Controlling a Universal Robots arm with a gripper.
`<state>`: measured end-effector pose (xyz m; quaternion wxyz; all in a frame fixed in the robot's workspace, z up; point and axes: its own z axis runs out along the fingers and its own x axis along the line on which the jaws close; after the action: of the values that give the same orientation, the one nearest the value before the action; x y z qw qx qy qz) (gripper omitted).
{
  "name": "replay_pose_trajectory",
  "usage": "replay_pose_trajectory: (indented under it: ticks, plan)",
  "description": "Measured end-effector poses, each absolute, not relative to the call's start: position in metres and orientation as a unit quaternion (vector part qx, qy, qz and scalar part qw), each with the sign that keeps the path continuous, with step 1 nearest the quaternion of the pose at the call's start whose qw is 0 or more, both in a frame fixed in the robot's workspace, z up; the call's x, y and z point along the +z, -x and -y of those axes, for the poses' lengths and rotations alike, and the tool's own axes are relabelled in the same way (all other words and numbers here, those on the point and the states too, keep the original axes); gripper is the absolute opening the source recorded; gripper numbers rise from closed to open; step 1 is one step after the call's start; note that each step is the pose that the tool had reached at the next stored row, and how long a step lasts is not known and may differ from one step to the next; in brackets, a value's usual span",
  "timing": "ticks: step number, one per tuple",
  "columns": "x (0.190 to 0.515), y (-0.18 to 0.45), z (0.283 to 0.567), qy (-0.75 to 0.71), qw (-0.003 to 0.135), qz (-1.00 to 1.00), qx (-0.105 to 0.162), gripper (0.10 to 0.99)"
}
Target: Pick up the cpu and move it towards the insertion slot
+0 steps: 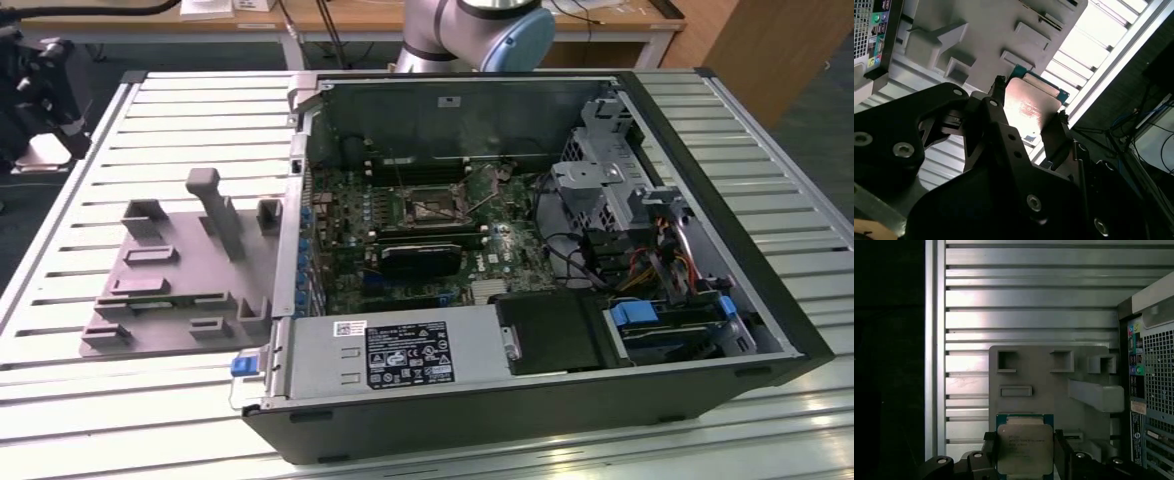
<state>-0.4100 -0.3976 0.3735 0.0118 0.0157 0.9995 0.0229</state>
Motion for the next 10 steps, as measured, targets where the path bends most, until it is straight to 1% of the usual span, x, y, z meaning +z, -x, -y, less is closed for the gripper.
replay_pose_trajectory:
  ticks: [5, 10]
  plan:
    - [0.386, 0.410, 0.398, -0.016, 0.014, -1.000, 0.023, 0.537]
    - [0.388, 0.410, 0.398, -0.016, 0.014, -1.000, 0.023, 0.537]
